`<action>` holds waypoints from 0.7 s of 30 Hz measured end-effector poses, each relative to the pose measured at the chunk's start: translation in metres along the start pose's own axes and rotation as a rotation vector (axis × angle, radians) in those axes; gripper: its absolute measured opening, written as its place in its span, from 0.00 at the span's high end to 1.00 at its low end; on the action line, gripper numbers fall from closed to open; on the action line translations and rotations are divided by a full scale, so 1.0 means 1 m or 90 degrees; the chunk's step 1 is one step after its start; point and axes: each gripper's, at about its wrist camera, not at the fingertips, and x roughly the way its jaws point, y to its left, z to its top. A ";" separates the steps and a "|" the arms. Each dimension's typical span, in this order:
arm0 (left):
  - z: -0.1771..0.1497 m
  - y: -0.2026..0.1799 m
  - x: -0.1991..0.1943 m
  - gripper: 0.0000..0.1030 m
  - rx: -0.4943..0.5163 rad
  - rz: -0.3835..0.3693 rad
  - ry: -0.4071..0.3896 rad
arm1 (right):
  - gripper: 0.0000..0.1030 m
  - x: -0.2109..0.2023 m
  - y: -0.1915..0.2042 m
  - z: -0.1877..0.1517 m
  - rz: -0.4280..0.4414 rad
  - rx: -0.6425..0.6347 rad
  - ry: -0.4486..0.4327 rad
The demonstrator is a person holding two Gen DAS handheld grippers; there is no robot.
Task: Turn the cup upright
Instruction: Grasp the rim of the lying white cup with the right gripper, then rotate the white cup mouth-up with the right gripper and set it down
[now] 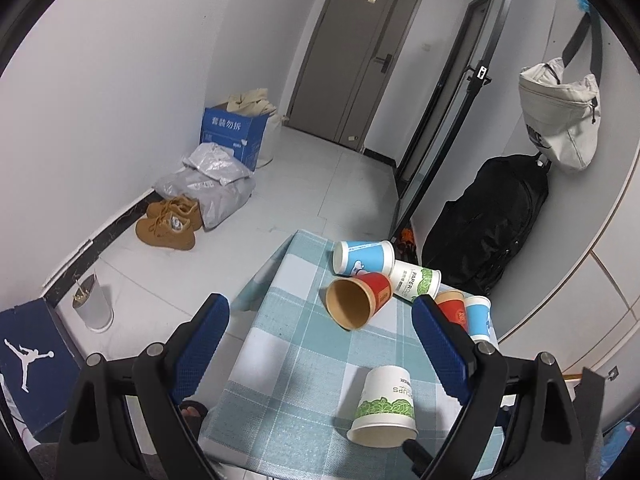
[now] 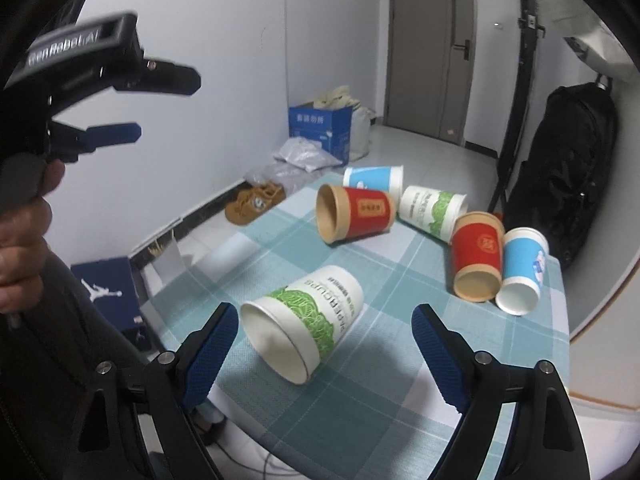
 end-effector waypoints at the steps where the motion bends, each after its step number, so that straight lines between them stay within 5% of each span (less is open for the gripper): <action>1: 0.000 0.001 0.000 0.13 -0.002 0.001 0.001 | 0.18 0.004 0.003 0.000 -0.002 -0.008 0.007; 10: 0.002 0.004 0.006 0.13 -0.011 -0.003 0.021 | 0.39 0.028 0.018 -0.011 -0.050 -0.089 0.052; 16: 0.002 0.006 0.006 0.13 -0.011 -0.008 0.028 | 0.71 0.040 0.016 -0.014 -0.086 -0.099 0.075; 21: 0.001 0.009 0.006 0.13 -0.017 -0.009 0.033 | 0.78 0.041 0.005 -0.014 -0.101 -0.076 0.082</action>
